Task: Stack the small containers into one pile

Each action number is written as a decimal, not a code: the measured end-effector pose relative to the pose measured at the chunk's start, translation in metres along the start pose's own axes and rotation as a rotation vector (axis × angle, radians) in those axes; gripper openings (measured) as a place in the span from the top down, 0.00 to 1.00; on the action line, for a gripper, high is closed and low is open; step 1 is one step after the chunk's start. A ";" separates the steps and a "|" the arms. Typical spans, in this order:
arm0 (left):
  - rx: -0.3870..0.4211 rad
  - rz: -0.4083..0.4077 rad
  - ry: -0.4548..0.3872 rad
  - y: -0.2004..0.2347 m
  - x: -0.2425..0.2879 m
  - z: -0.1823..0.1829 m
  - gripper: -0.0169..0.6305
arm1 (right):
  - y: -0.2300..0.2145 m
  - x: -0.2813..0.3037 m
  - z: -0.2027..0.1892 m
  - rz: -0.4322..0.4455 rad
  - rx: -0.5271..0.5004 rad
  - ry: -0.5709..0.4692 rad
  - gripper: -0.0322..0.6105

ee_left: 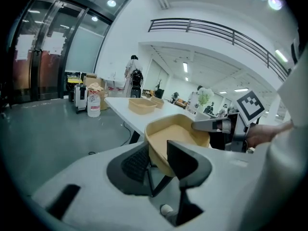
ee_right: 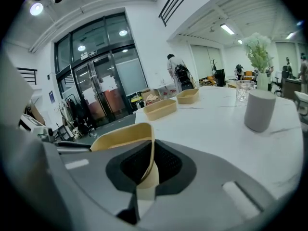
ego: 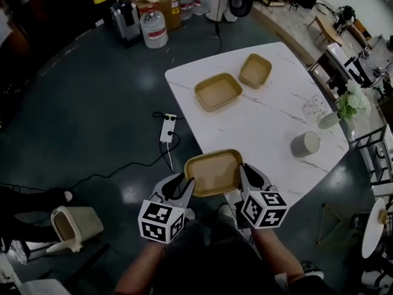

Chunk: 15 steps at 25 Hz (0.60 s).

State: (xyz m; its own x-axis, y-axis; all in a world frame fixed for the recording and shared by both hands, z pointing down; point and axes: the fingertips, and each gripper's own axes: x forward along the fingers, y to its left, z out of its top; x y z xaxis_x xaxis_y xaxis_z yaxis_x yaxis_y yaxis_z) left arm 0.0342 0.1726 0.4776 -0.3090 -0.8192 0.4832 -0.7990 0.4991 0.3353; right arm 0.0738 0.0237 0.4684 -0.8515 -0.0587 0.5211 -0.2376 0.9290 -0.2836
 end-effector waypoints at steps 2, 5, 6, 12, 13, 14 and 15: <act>0.006 -0.010 0.008 0.000 -0.001 0.002 0.80 | 0.001 -0.005 -0.001 -0.012 0.016 -0.001 0.93; 0.016 -0.011 0.010 -0.005 -0.001 0.007 0.79 | 0.000 -0.011 0.004 -0.013 0.025 -0.009 0.93; 0.018 -0.008 0.008 -0.008 0.000 0.009 0.79 | -0.002 -0.012 0.007 -0.009 0.020 -0.015 0.93; 0.045 0.015 0.007 -0.017 0.012 0.020 0.79 | -0.014 -0.012 0.020 0.015 0.036 -0.042 0.93; 0.045 0.020 0.005 -0.017 0.014 0.021 0.79 | -0.016 -0.012 0.021 0.020 0.035 -0.045 0.93; 0.044 0.023 0.003 -0.018 0.016 0.023 0.79 | -0.018 -0.012 0.022 0.025 0.034 -0.048 0.93; 0.044 0.023 0.000 -0.020 0.018 0.024 0.79 | -0.022 -0.013 0.023 0.029 0.032 -0.050 0.93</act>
State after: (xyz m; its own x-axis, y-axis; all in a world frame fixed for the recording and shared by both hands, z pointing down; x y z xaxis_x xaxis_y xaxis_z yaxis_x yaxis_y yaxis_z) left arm 0.0326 0.1406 0.4603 -0.3274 -0.8077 0.4903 -0.8138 0.5047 0.2881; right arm 0.0791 -0.0038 0.4496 -0.8803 -0.0511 0.4716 -0.2267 0.9186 -0.3236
